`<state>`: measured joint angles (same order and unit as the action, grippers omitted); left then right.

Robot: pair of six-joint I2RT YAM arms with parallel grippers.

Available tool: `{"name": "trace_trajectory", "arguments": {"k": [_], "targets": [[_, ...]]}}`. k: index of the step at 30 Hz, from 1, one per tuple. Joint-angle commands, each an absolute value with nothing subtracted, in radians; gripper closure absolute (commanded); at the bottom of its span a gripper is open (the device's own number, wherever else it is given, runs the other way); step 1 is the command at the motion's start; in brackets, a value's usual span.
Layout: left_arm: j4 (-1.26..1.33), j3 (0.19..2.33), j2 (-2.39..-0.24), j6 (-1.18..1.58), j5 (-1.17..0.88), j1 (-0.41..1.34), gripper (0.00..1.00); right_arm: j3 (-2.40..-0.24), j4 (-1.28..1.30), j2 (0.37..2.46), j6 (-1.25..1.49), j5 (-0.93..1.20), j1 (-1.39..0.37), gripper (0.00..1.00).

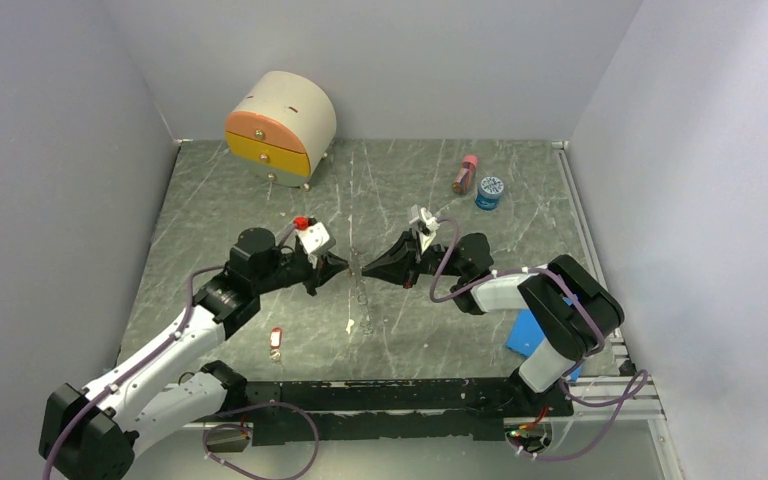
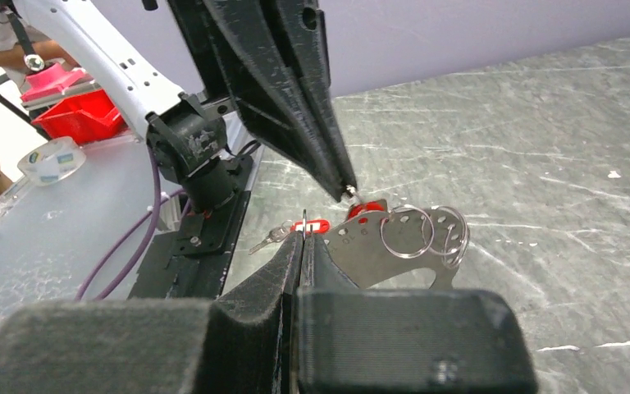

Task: Put the keys on the keyring

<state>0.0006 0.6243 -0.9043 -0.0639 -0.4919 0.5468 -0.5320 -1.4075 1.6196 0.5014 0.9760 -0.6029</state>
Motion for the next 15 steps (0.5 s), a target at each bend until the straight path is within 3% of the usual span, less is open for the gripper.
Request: {"name": "trace_trajectory", "arguments": {"k": [1,15], "targets": [[0.092,0.613,-0.877,-0.232,-0.538,0.598,0.98,-0.561,-1.441,1.586,0.492,0.997,-0.603,1.00],[0.118,0.576,-0.867,-0.295,-0.538,0.665,0.97,-0.562,-1.495,1.599,0.537,0.997,-0.603,1.00]]}}
